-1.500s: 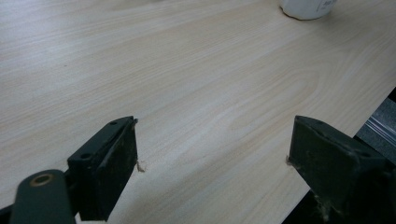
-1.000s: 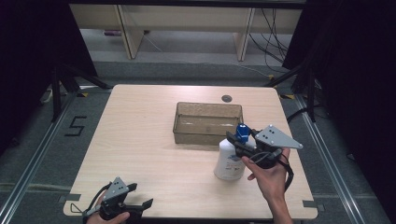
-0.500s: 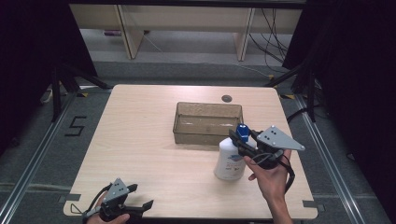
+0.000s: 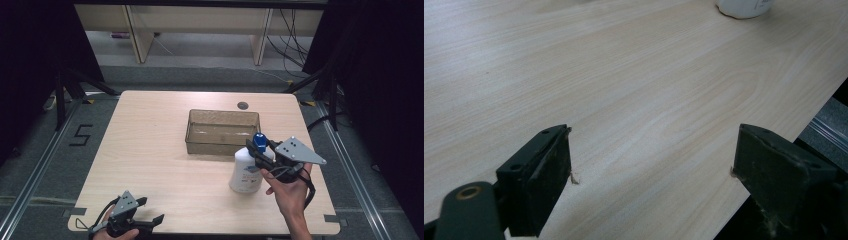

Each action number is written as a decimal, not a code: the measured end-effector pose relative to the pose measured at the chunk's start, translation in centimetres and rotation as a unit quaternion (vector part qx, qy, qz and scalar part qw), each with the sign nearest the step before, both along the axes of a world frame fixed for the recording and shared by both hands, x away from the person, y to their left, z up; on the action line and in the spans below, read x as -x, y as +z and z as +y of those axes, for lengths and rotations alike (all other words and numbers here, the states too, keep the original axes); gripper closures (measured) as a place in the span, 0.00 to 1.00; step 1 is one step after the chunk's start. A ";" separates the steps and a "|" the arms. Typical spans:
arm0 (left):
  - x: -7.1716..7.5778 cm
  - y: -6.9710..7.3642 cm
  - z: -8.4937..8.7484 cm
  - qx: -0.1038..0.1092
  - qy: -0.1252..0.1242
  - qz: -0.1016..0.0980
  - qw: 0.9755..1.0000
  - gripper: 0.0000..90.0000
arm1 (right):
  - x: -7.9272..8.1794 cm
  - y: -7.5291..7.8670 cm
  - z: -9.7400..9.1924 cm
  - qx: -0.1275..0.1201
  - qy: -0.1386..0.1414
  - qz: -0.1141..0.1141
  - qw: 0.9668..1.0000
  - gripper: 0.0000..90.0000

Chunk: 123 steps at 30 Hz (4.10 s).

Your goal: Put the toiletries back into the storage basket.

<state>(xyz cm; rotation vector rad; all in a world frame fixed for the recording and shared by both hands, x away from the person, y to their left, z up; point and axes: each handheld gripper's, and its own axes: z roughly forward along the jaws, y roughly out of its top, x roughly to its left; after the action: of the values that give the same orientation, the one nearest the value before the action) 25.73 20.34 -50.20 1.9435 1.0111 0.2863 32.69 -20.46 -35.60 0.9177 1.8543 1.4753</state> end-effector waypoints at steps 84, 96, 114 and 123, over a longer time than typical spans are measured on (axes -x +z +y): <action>-0.2 0.0 0.1 0.006 0.004 0.002 1.000 0.16 | -10.5 10.1 0.6 -0.030 -0.012 -0.014 0.999 0.68; -0.3 -0.1 0.1 0.003 0.000 0.005 1.000 0.16 | -13.1 9.1 0.4 -0.030 -0.032 -0.001 0.999 0.68; -0.2 0.0 0.1 0.008 0.000 0.003 1.000 0.16 | -14.9 6.9 0.9 -0.030 -0.044 0.009 0.999 0.68; -0.2 0.0 0.1 0.006 -0.001 0.005 1.000 0.16 | -15.3 5.7 0.4 -0.027 -0.048 0.009 0.998 0.68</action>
<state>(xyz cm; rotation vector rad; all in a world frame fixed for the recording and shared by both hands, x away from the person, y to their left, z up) 25.96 20.47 -50.23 1.9368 1.0155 0.2686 47.94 -20.04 -29.94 1.0330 1.7651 1.4707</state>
